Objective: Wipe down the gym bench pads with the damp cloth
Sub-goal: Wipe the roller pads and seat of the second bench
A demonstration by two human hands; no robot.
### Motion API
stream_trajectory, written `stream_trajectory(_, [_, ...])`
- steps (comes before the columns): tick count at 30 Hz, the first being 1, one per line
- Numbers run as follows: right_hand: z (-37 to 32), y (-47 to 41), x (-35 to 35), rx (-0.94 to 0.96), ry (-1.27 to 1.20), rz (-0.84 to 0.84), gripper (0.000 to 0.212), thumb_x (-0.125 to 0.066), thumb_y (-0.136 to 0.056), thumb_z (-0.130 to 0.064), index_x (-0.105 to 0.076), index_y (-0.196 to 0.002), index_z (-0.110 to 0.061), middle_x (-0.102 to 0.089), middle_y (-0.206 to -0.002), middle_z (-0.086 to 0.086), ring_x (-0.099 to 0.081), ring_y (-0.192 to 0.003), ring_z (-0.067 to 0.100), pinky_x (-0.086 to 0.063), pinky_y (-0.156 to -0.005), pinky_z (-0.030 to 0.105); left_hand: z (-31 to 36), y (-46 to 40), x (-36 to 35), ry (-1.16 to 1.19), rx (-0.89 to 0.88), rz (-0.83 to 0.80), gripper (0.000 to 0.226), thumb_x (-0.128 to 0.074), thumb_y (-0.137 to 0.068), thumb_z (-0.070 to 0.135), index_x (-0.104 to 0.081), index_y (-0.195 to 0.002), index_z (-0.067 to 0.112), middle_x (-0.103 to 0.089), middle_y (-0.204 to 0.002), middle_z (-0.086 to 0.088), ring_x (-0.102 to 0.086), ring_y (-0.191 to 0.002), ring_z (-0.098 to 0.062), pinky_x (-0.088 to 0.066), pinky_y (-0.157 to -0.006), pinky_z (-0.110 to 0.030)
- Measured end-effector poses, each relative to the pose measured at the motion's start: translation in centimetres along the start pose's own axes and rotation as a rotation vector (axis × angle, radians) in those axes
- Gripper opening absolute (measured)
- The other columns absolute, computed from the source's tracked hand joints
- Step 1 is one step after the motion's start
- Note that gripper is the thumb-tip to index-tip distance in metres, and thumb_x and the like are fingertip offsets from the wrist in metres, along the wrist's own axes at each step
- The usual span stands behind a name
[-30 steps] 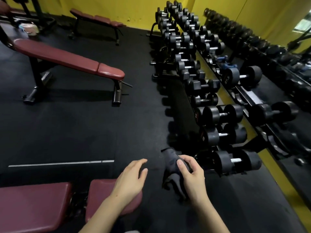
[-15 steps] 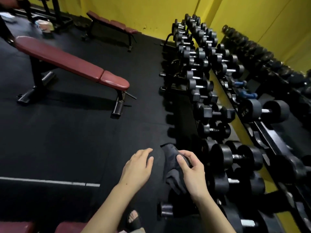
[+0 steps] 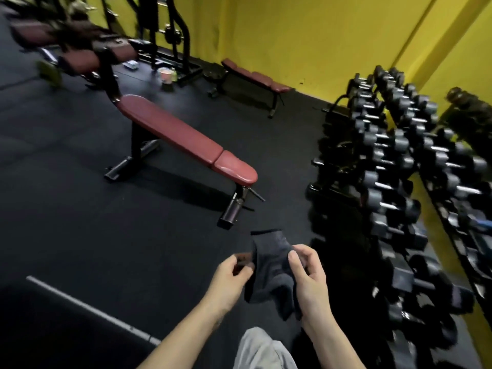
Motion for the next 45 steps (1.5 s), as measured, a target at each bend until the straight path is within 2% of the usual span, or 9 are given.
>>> stream_trajectory(7, [1.5, -13.8, -12.3, -0.282, -0.208, -0.290, 0.027, -0.064, -0.099, -0.028, -0.066, -0.114, -0.006, -0.071, -0.115, 0.024, -0.069, -0.105, 0.034, -0.052, -0.098, 0.053, 2.8, -9.8, 8.6, 0.015, 0.028, 0.309, 0.026, -0.068, -0.099, 0.019, -0.069, -0.122, 0.030, -0.073, -0.119, 0.013, -0.063, -0.119, -0.001, -0.049, -0.108, -0.031])
stream_trajectory(14, [0.2, -27.8, -25.3, -0.517, -0.271, -0.682, 0.033, -0.071, -0.095, -0.021, -0.067, -0.124, -0.006, -0.071, -0.123, 0.022, -0.066, -0.118, 0.040, -0.047, -0.109, 0.057, 8.6, -20.5, 17.1, -0.047, 0.055, 0.622, 0.028, -0.069, -0.099, 0.023, -0.066, -0.118, 0.043, -0.068, -0.121, 0.015, -0.057, -0.116, 0.004, -0.046, -0.104, -0.027])
stream_trajectory(17, [-0.9, -32.0, -31.2, -0.574, -0.278, -0.857, 0.039, -0.069, -0.096, -0.023, -0.066, -0.133, -0.010, -0.069, -0.129, 0.019, -0.065, -0.122, 0.036, -0.044, -0.112, 0.057, 10.3, -23.8, 20.9, -0.030, 0.070, 0.771, 0.036, -0.069, -0.099, 0.024, -0.065, -0.134, 0.030, -0.063, -0.128, 0.014, -0.053, -0.119, 0.001, -0.041, -0.103, -0.025])
stream_trajectory(22, [-1.2, -35.8, -39.3, -0.575, -0.226, -1.083, 0.047, -0.071, -0.096, -0.024, -0.060, -0.140, -0.016, -0.067, -0.135, 0.012, -0.063, -0.126, 0.030, -0.044, -0.112, 0.053, 11.6, -27.6, 25.9, 0.074, 0.098, 0.903, 0.041, -0.070, -0.098, 0.020, -0.063, -0.138, 0.024, -0.062, -0.129, 0.008, -0.054, -0.118, -0.002, -0.040, -0.100, -0.023])
stream_trajectory(29, [0.5, -41.4, -51.5, -0.433, -0.118, -1.047, 0.064, -0.080, -0.087, -0.013, -0.054, -0.144, -0.026, -0.071, -0.130, 0.003, -0.066, -0.123, 0.023, -0.050, -0.108, 0.049, 12.0, -35.4, 35.4, 0.062, 0.151, 0.954, 0.044, -0.074, -0.095, 0.024, -0.063, -0.135, 0.035, -0.064, -0.129, 0.005, -0.055, -0.121, -0.005, -0.043, -0.103, -0.027])
stream_trajectory(33, [0.0, -45.9, -59.7, -0.332, -0.076, -0.963, 0.051, -0.072, -0.094, -0.010, -0.056, -0.141, -0.019, -0.074, -0.124, 0.006, -0.069, -0.118, 0.024, -0.051, -0.107, 0.049, 13.5, -41.1, 43.8, -0.079, 0.113, 0.896, 0.040, -0.070, -0.097, 0.031, -0.062, -0.136, 0.039, -0.068, -0.111, 0.016, -0.059, -0.103, 0.008, -0.041, -0.083, -0.009])
stream_trajectory(36, [-1.8, -49.3, -65.7, -0.256, -0.024, -0.902, 0.048, -0.071, -0.095, -0.010, -0.059, -0.140, -0.021, -0.075, -0.122, 0.000, -0.069, -0.117, 0.018, -0.050, -0.107, 0.043, 15.9, -44.9, 50.2, -0.252, 0.071, 0.846, 0.038, -0.065, -0.100, 0.034, -0.062, -0.137, 0.037, -0.070, -0.101, 0.020, -0.060, -0.102, 0.009, -0.041, -0.082, -0.005])
stream_trajectory(40, [-3.8, -52.6, -73.1, -0.112, 0.017, -0.852, 0.047, -0.073, -0.094, -0.010, -0.062, -0.138, -0.025, -0.073, -0.123, -0.012, -0.067, -0.117, 0.005, -0.051, -0.104, 0.033, 18.6, -48.9, 57.9, -0.554, 0.027, 0.845, 0.038, -0.058, -0.103, 0.039, -0.057, -0.140, 0.038, -0.059, -0.113, 0.022, -0.060, -0.103, 0.003, -0.051, -0.086, -0.016])
stream_trajectory(45, [-4.0, -56.2, -80.5, -0.107, 0.014, -0.811, 0.047, -0.075, -0.093, -0.015, -0.063, -0.137, -0.028, -0.072, -0.127, -0.008, -0.066, -0.121, 0.010, -0.049, -0.108, 0.040, 21.1, -52.6, 65.5, -0.831, 0.003, 0.817, 0.041, -0.048, -0.105, 0.043, -0.051, -0.145, 0.035, -0.057, -0.129, 0.017, -0.062, -0.111, -0.006, -0.055, -0.090, -0.032])
Point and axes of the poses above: each hand's wrist, its own y-axis away from the middle knuckle, its own x-axis out of the back of the hand, z = x × y, the point moved 1 cm from there along -y, towards the middle knuckle
